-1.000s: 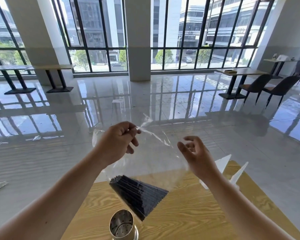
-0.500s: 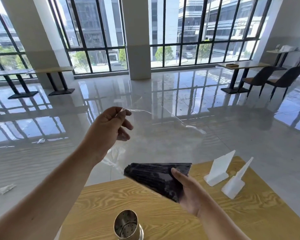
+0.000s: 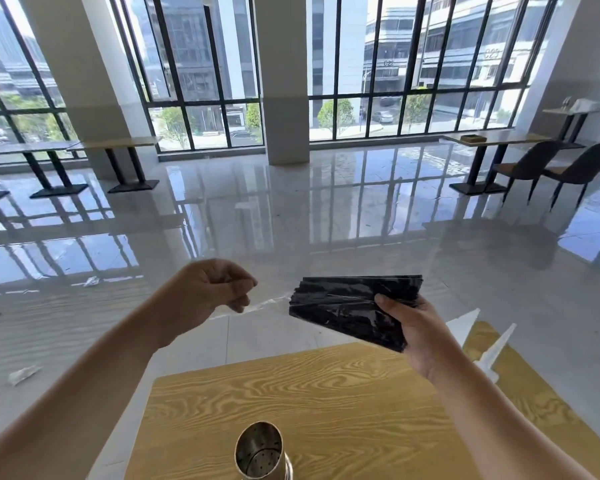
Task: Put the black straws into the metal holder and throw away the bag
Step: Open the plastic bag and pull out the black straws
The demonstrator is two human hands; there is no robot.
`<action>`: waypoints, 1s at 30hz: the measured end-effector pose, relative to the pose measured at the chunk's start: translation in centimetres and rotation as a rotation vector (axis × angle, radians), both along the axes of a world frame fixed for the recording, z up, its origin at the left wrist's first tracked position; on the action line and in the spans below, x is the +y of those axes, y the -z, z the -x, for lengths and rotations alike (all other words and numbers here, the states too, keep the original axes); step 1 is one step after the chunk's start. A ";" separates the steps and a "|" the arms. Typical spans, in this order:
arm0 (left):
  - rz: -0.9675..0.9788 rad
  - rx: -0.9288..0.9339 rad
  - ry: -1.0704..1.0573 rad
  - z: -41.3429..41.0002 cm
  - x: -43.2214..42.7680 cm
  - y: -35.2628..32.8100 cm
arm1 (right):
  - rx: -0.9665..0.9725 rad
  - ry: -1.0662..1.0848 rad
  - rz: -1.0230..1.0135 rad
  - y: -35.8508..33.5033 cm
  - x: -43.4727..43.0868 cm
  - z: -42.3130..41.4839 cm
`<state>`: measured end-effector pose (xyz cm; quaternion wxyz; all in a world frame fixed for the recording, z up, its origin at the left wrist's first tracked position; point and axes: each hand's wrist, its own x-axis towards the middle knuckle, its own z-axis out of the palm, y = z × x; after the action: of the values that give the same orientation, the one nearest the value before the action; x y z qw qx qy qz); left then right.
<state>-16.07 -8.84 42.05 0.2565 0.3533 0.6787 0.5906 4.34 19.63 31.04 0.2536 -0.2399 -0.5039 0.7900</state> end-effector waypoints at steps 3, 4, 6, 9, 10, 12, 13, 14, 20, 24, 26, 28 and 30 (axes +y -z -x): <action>0.007 0.050 -0.010 -0.2 0.0 0.1 | 0.027 -0.015 0.022 -0.8 0.1 -0.3; 0.002 0.087 -0.050 0.0 0.0 0.3 | 0.044 -0.019 0.031 -0.9 0.2 -0.4; -0.009 0.153 -0.149 0.4 0.0 1.2 | 0.091 -0.019 0.033 -1.4 0.1 -0.7; -0.005 0.120 -0.212 0.6 0.1 3.3 | 0.065 0.003 -0.003 -1.8 -0.1 -0.8; -0.008 0.099 -0.220 0.5 0.0 4.1 | 0.057 0.007 -0.020 -1.8 -0.3 -0.7; -0.036 0.058 -0.239 0.4 -0.4 5.7 | 0.053 0.022 -0.060 -1.5 -0.6 -0.5; -0.050 0.036 -0.248 0.4 -0.6 6.3 | 0.059 0.034 -0.084 -1.5 -0.7 -0.5; -0.056 0.013 -0.253 0.4 -0.9 6.9 | 0.069 0.045 -0.126 -1.5 -0.8 -0.4; 0.038 -0.040 -0.218 -0.4 -2.2 10.1 | -0.013 0.052 -0.390 -1.5 -1.1 0.2; -0.004 -0.155 -0.213 -1.3 -3.1 12.1 | -0.057 0.008 -0.405 -1.2 -1.4 0.1; -0.003 -0.219 -0.191 -1.9 -4.0 13.7 | -0.087 -0.017 -0.410 -0.3 -1.7 -0.2; 0.028 -0.244 -0.179 -2.6 -4.8 15.1 | -0.123 -0.042 -0.394 0.8 -2.0 -0.8; 0.040 -0.259 -0.186 -3.1 -5.4 16.5 | -0.149 -0.048 -0.377 2.0 -2.3 -1.6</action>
<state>-13.00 -14.21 25.55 0.2932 0.2047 0.6813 0.6387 5.97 17.34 29.06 0.2370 -0.2337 -0.6661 0.6675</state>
